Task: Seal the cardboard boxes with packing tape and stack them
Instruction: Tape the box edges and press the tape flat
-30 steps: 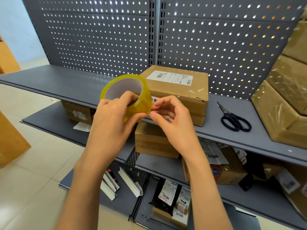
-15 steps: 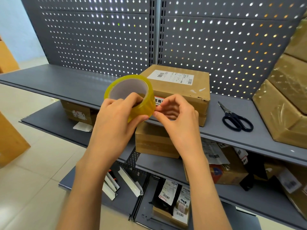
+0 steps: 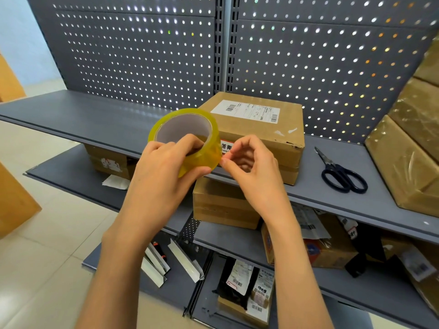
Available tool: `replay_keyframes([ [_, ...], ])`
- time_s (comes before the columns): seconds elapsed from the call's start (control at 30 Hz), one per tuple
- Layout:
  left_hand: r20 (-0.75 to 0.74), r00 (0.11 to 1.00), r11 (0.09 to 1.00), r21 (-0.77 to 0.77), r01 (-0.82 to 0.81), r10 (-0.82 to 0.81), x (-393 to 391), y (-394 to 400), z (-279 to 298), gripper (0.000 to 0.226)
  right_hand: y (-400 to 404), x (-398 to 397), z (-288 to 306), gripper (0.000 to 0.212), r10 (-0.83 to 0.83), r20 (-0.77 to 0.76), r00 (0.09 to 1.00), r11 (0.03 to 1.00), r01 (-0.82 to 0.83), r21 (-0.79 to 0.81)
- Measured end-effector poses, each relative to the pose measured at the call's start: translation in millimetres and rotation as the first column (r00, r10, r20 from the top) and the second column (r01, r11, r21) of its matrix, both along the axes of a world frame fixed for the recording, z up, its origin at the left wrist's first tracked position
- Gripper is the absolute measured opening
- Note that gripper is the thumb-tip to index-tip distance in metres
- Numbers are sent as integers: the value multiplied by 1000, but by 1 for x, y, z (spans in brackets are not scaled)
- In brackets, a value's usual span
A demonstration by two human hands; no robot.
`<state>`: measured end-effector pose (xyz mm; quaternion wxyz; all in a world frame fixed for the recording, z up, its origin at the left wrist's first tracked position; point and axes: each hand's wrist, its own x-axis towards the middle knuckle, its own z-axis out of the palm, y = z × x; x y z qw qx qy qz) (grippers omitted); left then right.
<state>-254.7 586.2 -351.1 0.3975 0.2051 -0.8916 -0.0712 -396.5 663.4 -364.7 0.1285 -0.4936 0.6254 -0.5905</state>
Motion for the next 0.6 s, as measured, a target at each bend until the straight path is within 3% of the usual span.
replay_keyframes([
  [0.47, 3, 999, 999, -15, -37, 37, -15, -8, 0, 25, -15, -3, -6, 9, -72, 40, 997, 997, 73, -27],
  [0.6, 7, 999, 999, -6, -49, 49, -15, -12, -2, 25, -15, -5, -8, 13, -140, -35, 989, 990, 141, 10],
])
